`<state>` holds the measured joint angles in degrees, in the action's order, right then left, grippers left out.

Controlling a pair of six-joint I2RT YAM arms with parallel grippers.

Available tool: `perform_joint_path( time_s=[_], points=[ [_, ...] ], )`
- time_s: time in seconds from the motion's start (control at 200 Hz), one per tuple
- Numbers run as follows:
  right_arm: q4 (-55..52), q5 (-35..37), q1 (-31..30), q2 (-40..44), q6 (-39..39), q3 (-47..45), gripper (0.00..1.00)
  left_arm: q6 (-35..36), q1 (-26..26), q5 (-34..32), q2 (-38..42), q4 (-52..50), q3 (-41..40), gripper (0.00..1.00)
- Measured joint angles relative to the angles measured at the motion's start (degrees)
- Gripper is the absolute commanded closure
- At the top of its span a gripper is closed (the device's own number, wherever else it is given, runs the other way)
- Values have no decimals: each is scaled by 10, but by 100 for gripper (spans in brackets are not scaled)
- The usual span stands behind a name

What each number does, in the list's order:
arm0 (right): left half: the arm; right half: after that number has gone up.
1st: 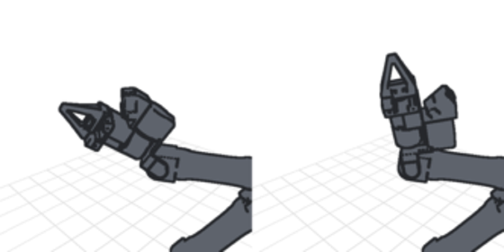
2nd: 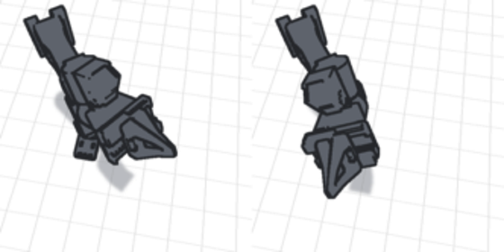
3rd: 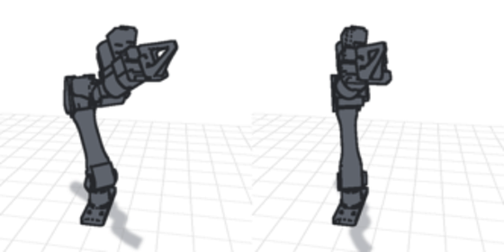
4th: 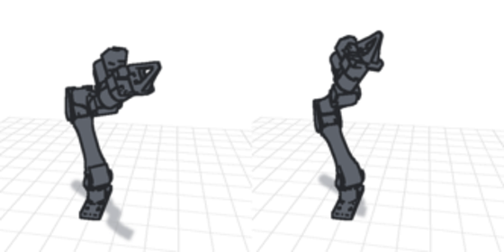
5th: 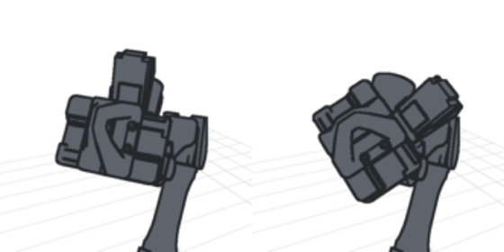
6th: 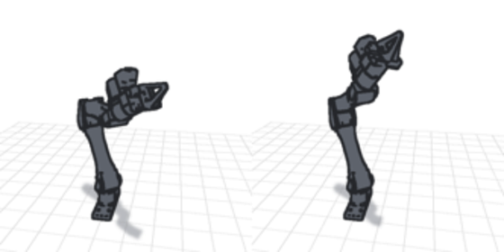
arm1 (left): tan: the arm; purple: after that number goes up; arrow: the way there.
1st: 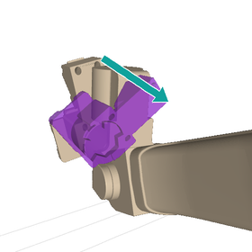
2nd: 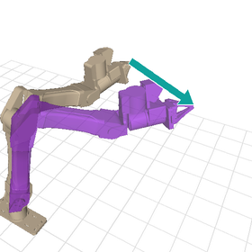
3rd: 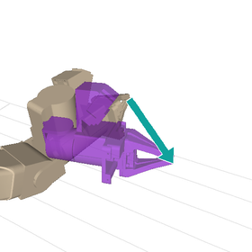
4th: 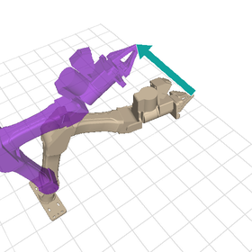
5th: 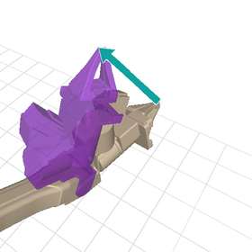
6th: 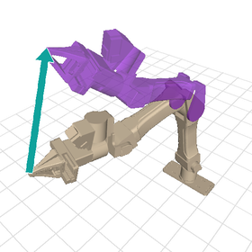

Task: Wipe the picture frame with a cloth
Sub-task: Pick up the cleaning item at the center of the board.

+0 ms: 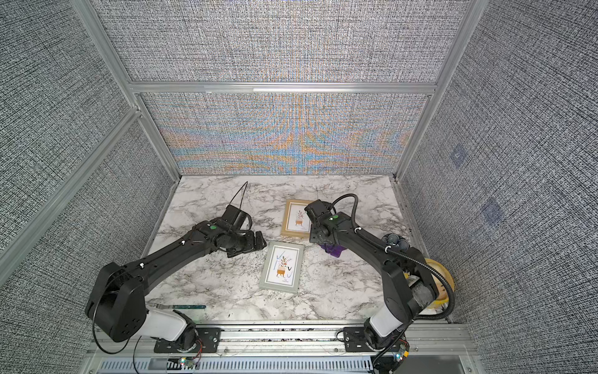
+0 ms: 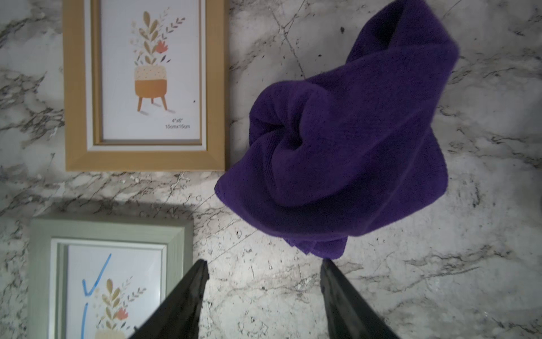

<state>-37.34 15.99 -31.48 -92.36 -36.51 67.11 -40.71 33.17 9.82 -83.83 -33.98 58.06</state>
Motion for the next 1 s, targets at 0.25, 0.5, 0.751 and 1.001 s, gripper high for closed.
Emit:
perform_joint_path(
  time_s=[0.25,0.5,0.751,1.001],
  points=[
    [20,19,24,-67,-39,4,41,4,-2,-3,-3,2,-1,0],
    [20,18,38,-55,-62,-31,100,6,-2,7,-16,11,-3,0],
    [-44,54,48,103,-31,-39,100,15,-2,9,-20,12,-2,0],
    [-191,94,51,260,5,26,100,28,-3,9,-42,13,16,0]
  ],
)
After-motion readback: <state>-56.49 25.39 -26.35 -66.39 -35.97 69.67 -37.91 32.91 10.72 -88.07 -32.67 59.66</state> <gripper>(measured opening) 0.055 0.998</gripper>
